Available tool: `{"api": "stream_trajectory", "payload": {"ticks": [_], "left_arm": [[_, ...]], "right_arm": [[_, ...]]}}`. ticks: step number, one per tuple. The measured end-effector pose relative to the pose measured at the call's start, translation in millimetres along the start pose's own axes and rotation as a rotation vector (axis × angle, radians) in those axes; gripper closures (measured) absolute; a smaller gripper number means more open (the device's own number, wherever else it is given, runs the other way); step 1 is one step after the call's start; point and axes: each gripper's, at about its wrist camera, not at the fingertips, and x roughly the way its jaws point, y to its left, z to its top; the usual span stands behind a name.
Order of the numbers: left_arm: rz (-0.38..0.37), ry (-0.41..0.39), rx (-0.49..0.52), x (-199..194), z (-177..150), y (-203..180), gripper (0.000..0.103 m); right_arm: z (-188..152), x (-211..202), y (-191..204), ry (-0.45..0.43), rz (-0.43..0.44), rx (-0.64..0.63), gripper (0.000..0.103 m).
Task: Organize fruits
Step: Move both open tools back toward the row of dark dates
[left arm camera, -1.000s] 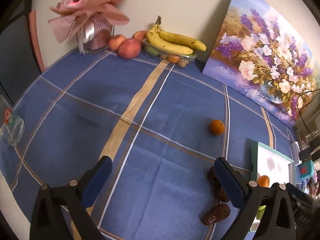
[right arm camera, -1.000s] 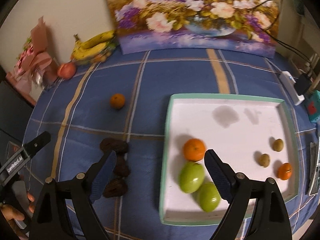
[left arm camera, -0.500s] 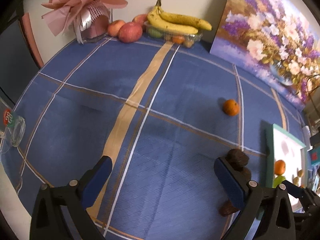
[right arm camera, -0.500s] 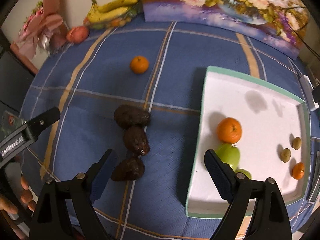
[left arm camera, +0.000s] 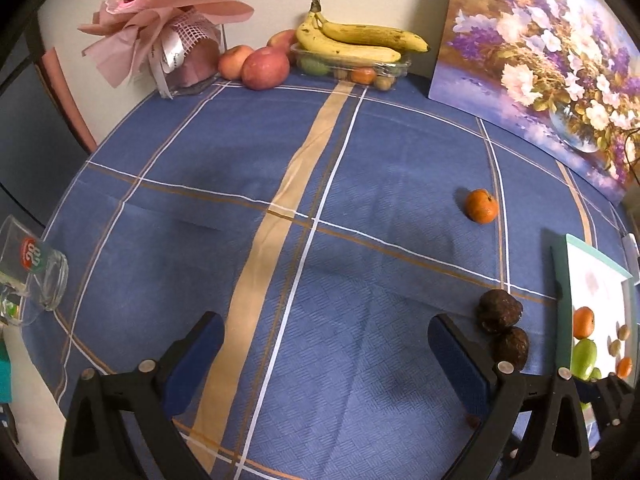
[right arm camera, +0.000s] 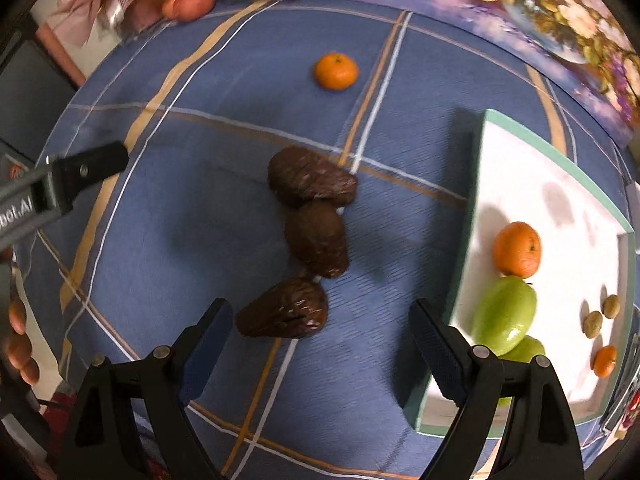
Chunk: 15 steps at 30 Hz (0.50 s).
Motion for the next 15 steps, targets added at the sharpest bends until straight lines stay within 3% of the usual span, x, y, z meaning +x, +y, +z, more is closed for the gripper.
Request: {"api": "stream_trajectory", "payload": {"ticks": [15], "left_arm": [[0.002,0.012,-0.006,3,1,0,0.000]], "right_arm": [[-5,19,31,0.031,-0.042,-0.113,0.019]]}}
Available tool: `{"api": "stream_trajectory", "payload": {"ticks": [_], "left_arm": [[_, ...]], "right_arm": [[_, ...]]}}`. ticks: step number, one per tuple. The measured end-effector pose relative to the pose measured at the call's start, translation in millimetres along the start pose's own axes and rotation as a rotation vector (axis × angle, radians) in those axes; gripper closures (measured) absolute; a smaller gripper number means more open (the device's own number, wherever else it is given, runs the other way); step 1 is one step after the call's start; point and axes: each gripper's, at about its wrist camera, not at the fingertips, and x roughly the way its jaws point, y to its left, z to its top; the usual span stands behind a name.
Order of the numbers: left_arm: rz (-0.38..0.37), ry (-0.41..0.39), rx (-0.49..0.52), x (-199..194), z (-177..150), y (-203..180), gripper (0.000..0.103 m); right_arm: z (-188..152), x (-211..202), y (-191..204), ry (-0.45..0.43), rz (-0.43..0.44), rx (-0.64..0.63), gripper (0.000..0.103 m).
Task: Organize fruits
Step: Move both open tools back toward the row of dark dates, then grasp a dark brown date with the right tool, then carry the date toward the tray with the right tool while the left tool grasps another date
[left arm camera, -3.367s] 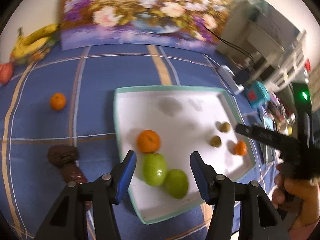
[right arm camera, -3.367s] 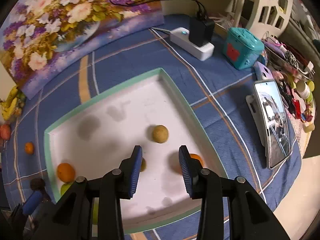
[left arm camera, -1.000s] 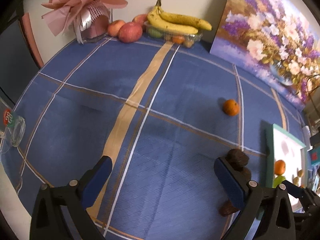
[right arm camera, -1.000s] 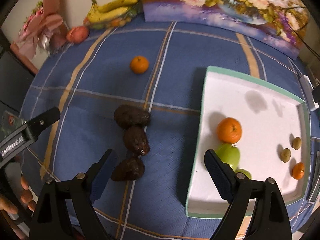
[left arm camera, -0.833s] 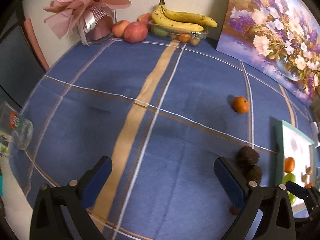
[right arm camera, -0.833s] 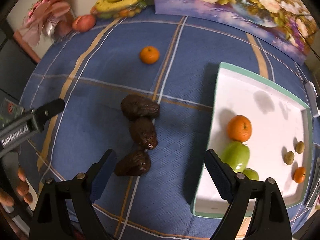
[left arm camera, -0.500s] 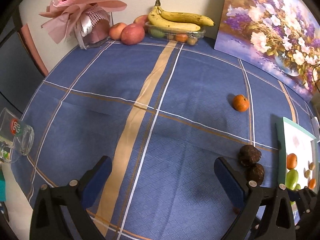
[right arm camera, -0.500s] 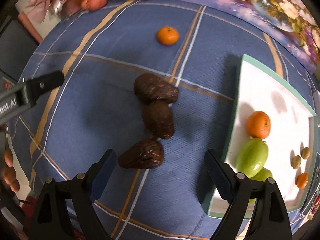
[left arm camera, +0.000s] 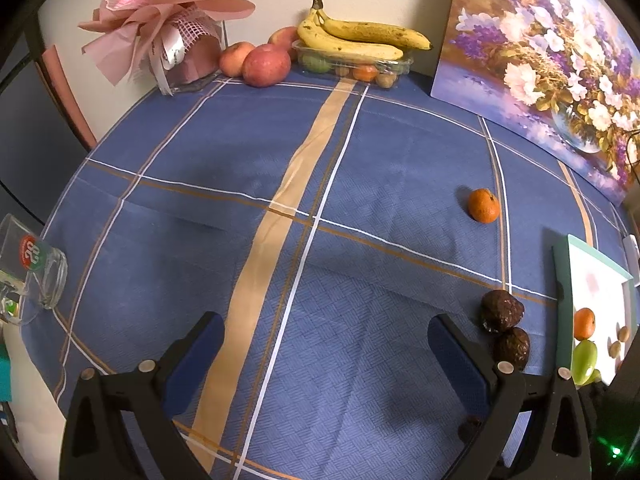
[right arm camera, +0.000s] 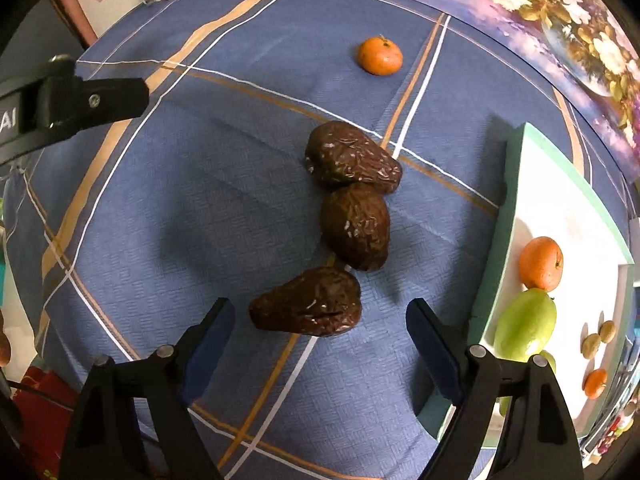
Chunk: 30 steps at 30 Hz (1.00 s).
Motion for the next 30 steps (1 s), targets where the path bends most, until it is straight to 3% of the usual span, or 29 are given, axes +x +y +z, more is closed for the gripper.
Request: {"api": "stream_trajectory", "payload": {"ticks": [1,2,6,15,25,30], "left_arm": [[0.000,0.003,-0.003,1,0,0,0.000],[-0.001,0.004,-0.005,1,0,0,0.000],[-0.003,0.012,-0.010,3,-1,-1,0.000],[-0.029,0.028,-0.034,6,-1,-3,0.000],[-0.162,0.043,0.009,12,-3,-31,0.001],[-0.192,0.040,0.030,13,-3,-50,0.001]], "right_arm": [[0,1,1,0.002,0.000,-0.002,0.025],[1,2,3,0.005,0.002,-0.003,0.037],[1,5,8,0.011,0.019,-0.003,0.045],[-1,-8,-4,-0.024,0.062,0.017,0.046],[-5,-42,-56,-0.123,0.106,0.187,0.045],[-9,-58,-86,-0.166,0.118,0.285,0.045]]}}
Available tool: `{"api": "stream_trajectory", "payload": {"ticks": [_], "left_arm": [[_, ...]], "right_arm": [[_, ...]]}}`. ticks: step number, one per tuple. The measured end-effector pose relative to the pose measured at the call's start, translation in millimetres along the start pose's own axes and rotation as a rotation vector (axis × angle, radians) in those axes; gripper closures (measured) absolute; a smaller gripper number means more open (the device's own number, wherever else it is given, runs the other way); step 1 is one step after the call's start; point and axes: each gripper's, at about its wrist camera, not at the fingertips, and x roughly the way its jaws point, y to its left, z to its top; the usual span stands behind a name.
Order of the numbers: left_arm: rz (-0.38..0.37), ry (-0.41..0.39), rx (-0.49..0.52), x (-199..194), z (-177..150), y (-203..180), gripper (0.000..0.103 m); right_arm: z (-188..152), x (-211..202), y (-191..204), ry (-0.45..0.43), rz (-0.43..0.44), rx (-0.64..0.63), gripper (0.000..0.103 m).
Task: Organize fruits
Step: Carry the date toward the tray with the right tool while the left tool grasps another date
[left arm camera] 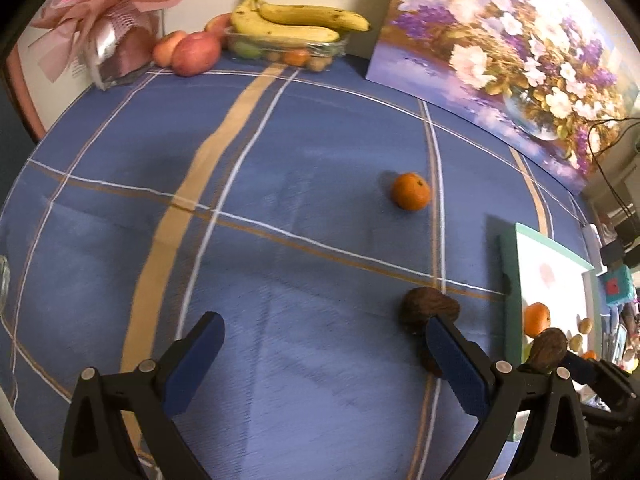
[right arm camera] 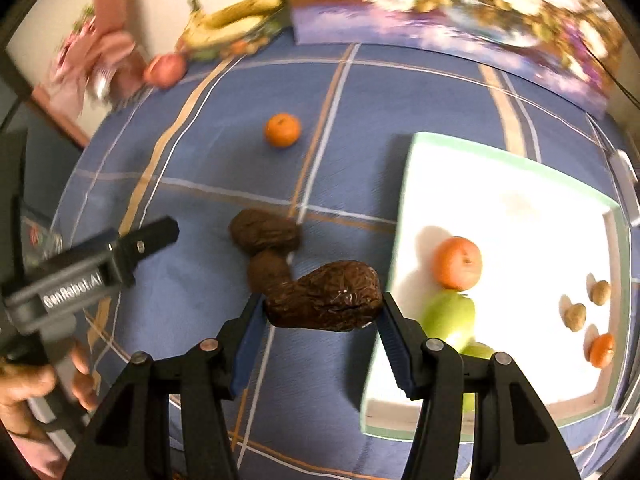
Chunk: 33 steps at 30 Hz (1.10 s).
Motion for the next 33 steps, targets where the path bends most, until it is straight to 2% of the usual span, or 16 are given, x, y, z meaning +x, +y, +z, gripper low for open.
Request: {"api": "stream_trajectory", "payload": {"ticks": [9,14,23,33], "left_arm": [[-0.074,0.010,-0.018,7,3,-16,0.003],[-0.122,0.057,-0.033,20,4,-26,0.007],[-0.124,0.102,0.013,38,5,-53,0.016],[-0.087,0.157,0.046,64,7,-66,0.022]], "right_arm": [[5,-24,-55,-0.059,-0.002,0.164,0.045],[2,-33,-88,-0.081,-0.040,0.244,0.046],[-1,-36,-118,-0.092,-0.080,0.332,0.046],[-1,-34,-122,-0.082,-0.074,0.329,0.046]]}}
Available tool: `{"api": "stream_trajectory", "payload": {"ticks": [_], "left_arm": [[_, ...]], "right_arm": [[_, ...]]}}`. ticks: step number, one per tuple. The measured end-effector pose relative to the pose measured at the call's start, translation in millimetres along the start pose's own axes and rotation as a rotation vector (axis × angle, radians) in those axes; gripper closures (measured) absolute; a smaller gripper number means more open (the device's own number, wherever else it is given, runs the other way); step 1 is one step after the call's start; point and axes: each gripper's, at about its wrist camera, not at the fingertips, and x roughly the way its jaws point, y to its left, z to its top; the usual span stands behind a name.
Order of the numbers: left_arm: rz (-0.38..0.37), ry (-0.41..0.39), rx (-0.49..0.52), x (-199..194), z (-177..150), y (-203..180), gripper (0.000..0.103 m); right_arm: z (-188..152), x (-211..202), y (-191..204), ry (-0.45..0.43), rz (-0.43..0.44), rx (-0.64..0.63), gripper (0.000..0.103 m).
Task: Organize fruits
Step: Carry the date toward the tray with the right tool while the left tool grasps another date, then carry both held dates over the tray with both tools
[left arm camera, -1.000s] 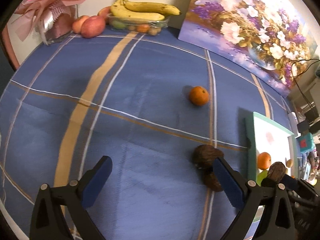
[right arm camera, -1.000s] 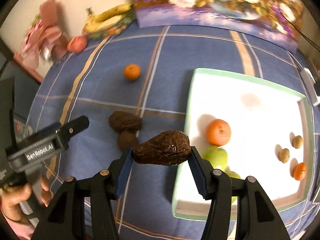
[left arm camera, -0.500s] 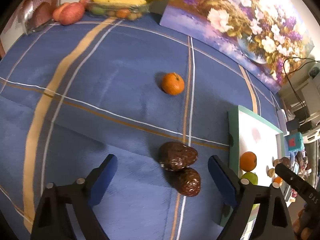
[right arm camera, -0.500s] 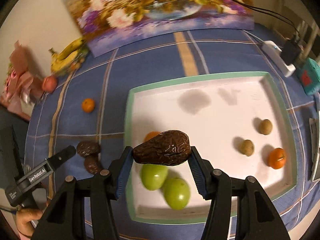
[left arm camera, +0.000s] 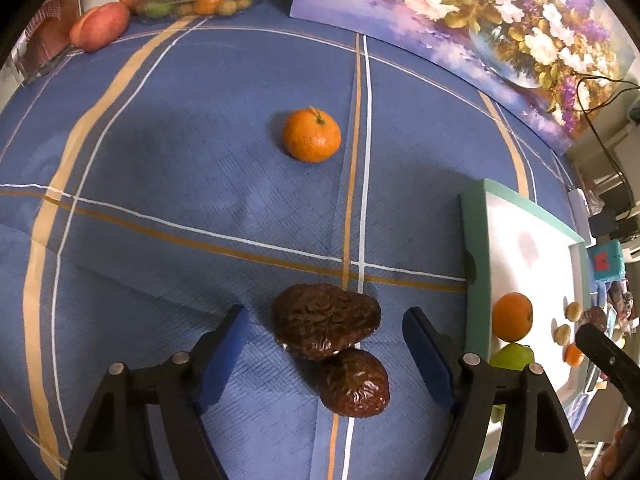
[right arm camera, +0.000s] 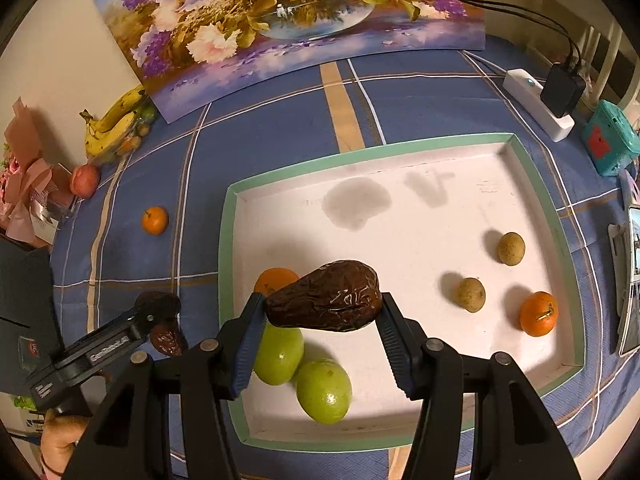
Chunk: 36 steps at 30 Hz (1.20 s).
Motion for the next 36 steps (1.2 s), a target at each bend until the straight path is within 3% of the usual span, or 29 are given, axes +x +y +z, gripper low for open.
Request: {"api": "stream_trajectory", "payload": {"ticks": [5,10,17,26,36], "left_arm": [[0.018,-0.008,0.010,3,4,-6,0.027],[0.025,-0.013,0.004,2,5,-8,0.046],[0.002,-0.026,-0.014,-4,7,-5,0.046],[-0.029,-0.127,0.036,-38,9,-23,0.046],[-0.097,-0.254,0.204,-63,16,-84,0.046]], "right_arm": [[0,2,-1,0.004,0.002,0.001,0.045],[0,2,-1,0.004,0.003,0.001,0.046],[0,1,-2,0.000,0.006,0.005,0.046],[5,-2,-18,-0.026,-0.033,0.064,0.046],[31,-25,-48,-0.202,-0.098,0.103,0.046]]}}
